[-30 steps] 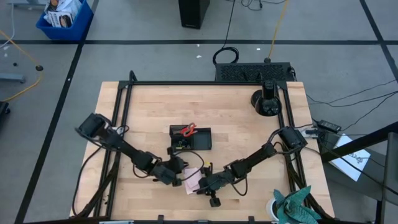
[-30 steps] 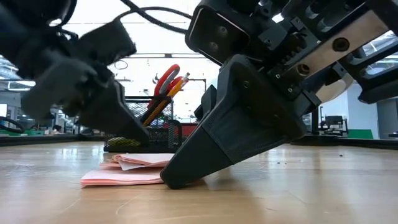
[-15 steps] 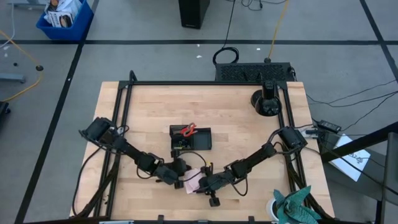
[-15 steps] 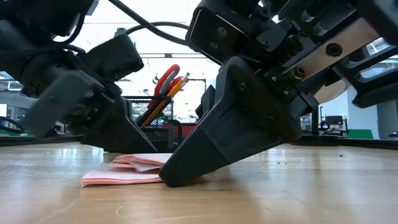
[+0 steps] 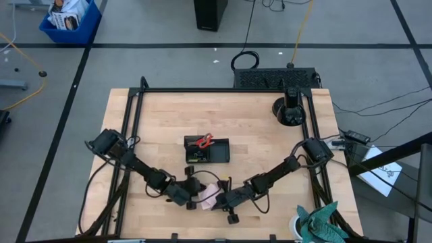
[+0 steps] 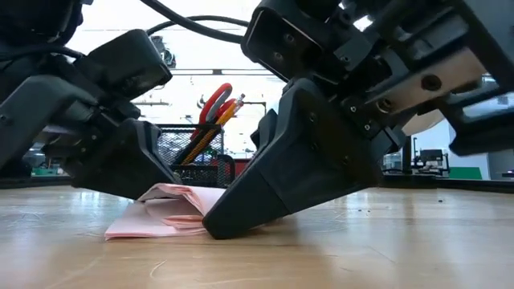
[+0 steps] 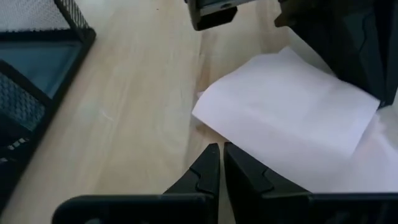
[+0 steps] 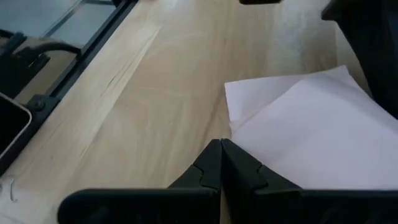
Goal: Pick and place office supplies into organizer
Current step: Put the pink sticky notes into the black desk organizer
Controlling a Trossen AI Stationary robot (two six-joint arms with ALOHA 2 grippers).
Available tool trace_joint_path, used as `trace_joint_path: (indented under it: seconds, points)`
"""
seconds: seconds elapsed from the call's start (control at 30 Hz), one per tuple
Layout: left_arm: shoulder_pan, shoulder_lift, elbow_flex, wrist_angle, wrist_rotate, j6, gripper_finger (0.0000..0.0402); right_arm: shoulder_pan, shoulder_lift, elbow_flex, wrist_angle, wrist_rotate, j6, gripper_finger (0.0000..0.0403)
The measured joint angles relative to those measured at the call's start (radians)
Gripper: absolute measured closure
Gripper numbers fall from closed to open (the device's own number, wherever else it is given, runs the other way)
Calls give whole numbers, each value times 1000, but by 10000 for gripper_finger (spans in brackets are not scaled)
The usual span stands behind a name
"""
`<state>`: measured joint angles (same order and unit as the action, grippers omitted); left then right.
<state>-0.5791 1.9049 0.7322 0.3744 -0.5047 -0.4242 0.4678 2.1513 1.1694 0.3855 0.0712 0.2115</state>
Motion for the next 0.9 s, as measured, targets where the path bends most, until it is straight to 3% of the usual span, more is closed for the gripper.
trace_joint_path:
  seconds: [0.43, 0.63, 0.9]
  points:
    - [-15, -127, -3, 8, -39, 197, 371, 45, -35, -2, 9, -78, -45, 403]
    - [-75, -146, -2, -54, 5, 290, 371, 66, -79, -2, -1, -68, -51, 403]
    - [-180, -142, -2, -87, 7, 379, 356, 65, -159, 0, -222, 173, -50, 403]
